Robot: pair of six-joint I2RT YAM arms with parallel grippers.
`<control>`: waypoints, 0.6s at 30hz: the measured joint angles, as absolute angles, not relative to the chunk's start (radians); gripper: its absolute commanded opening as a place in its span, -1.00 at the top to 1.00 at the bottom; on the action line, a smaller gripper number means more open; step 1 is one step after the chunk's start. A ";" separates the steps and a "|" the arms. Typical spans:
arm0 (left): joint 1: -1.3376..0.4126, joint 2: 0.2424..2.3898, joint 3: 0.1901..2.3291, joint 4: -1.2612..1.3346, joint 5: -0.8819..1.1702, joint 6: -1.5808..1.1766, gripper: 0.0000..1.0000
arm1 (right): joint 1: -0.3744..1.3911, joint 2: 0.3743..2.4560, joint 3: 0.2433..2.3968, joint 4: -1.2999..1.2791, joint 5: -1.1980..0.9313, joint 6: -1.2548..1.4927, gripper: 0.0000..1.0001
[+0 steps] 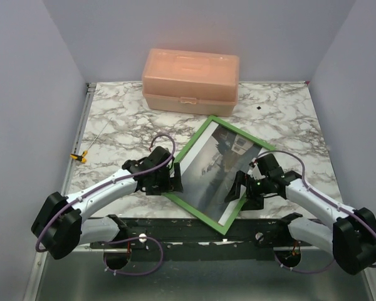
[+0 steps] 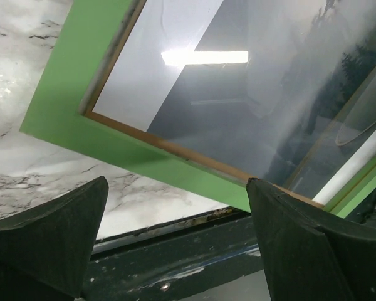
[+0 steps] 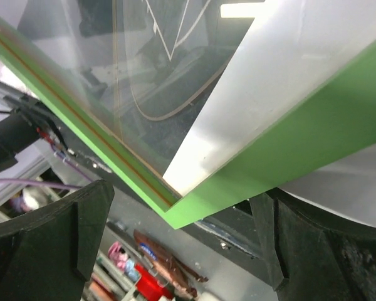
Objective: Put the photo into the frame
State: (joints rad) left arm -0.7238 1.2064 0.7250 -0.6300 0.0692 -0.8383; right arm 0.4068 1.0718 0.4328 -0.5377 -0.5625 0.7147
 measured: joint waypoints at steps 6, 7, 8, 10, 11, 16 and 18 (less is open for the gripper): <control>-0.721 1.207 0.635 -0.532 0.083 -0.916 -0.67 | 0.407 0.998 0.500 -0.622 -0.439 0.717 -1.00; -0.721 1.219 0.626 -0.517 0.086 -0.927 -0.63 | 0.407 0.981 0.516 -0.639 -0.420 0.718 -1.00; -0.721 1.226 0.623 -0.513 0.088 -0.930 -0.60 | 0.407 0.965 0.534 -0.651 -0.400 0.721 -0.99; -0.721 1.250 0.613 -0.495 0.089 -0.947 -0.54 | 0.407 0.942 0.578 -0.660 -0.361 0.722 -0.99; -0.720 1.251 0.613 -0.488 0.089 -0.950 -0.51 | 0.407 0.936 0.601 -0.661 -0.342 0.722 -1.00; -0.717 1.253 0.603 -0.467 0.090 -0.972 -0.35 | 0.407 0.977 0.688 -0.648 -0.258 0.714 -1.00; -0.715 1.259 0.602 -0.466 0.090 -0.978 -0.33 | 0.407 1.043 0.737 -0.641 -0.232 0.701 -1.00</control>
